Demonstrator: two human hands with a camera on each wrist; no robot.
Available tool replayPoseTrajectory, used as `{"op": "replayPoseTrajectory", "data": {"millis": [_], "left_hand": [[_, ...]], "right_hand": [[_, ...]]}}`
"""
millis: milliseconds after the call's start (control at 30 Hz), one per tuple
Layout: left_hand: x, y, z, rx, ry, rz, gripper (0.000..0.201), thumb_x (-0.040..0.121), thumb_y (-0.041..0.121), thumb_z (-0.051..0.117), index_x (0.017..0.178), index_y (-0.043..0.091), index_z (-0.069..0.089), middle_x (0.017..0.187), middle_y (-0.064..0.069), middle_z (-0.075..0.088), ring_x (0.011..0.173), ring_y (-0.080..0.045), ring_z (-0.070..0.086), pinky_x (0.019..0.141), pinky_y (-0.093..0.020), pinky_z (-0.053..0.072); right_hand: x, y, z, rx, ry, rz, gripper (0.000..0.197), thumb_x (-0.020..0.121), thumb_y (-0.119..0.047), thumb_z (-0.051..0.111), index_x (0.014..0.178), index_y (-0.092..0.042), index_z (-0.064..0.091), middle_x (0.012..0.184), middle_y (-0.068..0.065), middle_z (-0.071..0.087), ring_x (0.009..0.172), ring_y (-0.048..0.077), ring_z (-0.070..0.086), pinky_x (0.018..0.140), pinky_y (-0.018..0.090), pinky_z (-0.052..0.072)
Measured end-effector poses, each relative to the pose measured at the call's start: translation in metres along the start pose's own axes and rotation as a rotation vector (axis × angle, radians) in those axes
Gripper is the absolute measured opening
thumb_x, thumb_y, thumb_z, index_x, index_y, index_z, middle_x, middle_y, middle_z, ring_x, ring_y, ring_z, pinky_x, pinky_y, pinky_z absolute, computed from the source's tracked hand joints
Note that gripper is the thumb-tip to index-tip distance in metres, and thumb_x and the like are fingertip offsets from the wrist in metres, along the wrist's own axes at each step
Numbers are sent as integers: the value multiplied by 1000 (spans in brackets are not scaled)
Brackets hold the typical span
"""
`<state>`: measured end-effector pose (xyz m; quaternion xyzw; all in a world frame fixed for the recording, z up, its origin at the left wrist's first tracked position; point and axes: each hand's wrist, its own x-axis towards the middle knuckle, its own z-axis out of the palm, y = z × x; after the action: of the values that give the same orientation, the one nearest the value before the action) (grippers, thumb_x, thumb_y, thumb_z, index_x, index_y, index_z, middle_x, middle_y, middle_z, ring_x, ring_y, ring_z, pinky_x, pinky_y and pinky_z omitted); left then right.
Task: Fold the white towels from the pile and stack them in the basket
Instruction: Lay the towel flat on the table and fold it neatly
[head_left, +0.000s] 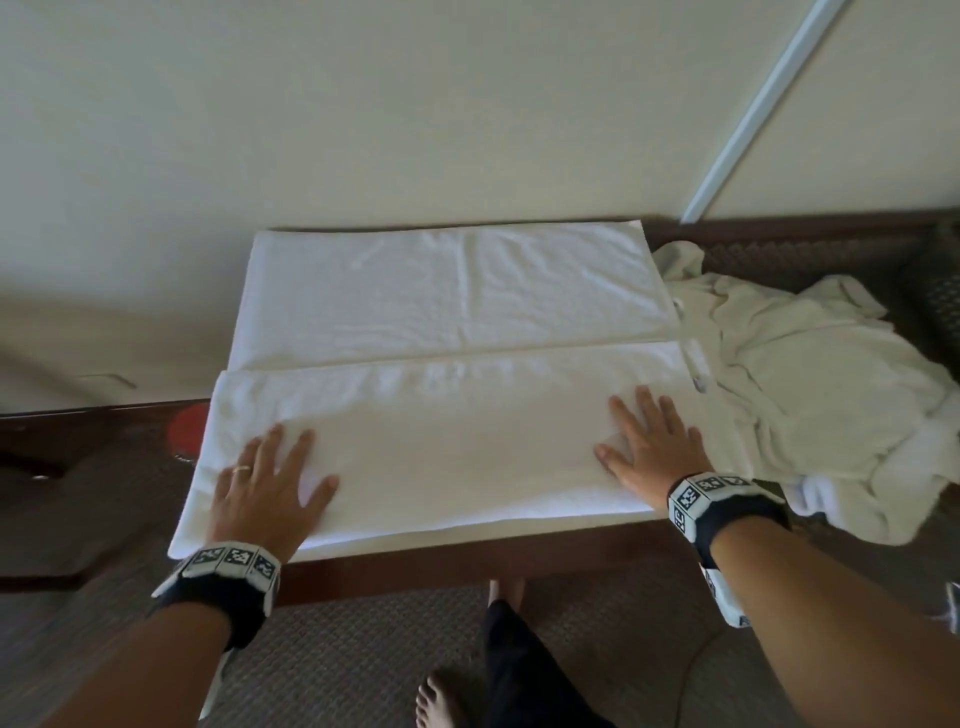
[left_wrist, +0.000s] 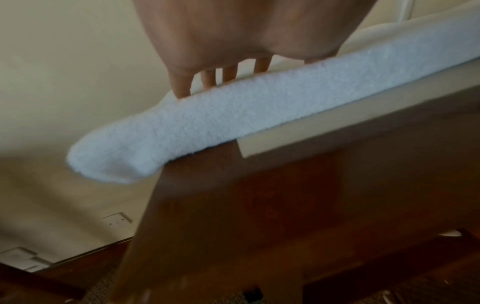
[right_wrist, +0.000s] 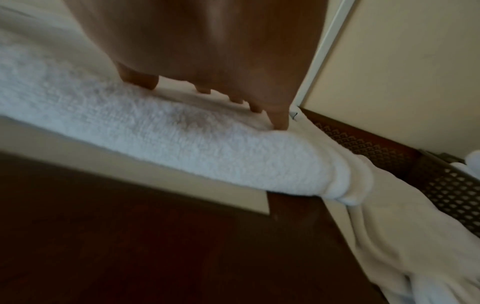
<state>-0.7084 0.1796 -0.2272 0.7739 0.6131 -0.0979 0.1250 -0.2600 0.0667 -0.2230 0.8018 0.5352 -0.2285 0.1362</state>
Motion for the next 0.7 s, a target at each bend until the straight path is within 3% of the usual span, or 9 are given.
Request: {"op": "replayPoseTrajectory", "data": {"millis": [133,267,400,533,700], "left_hand": [[-32,2,0,87,-2,17,72,83,69,58,140,25,54,144,-14,50,124,-41,54,95,-60,48],[-37,1,-12,182,-23,55,65,76,72,47,120,26,58,115,-8,57,97,-34,62,78,-50,51],[-5,7,-36,227,-44,86,53,89,64,49,128,29,50,121,1,55,108,-21,60,88,-40,49],[51,19,-58,205,-84,129,47,95,53,51,133,26,47,130,0,51,117,-22,56,94,-38,48],[128,45,-85,173,-110,155,43,97,47,53,134,26,49,133,0,52,119,-22,55,96,-39,48]], "right_hand": [[-38,-7,9,9,28,39,72,90,-68,36,151,-40,8,163,-5,-7,150,29,3,117,54,18],[-53,-11,-1,-56,82,46,54,86,-56,44,133,-33,33,144,3,28,127,29,38,101,48,38],[-31,-19,-32,-99,3,79,41,89,-41,45,125,-21,44,130,6,41,117,30,47,91,43,42],[16,-20,-69,-109,10,59,36,92,-35,44,122,-17,52,127,6,52,113,29,55,84,37,44],[83,-20,-112,-144,90,-8,23,96,-27,46,114,-15,53,117,6,53,102,29,58,72,35,42]]}}
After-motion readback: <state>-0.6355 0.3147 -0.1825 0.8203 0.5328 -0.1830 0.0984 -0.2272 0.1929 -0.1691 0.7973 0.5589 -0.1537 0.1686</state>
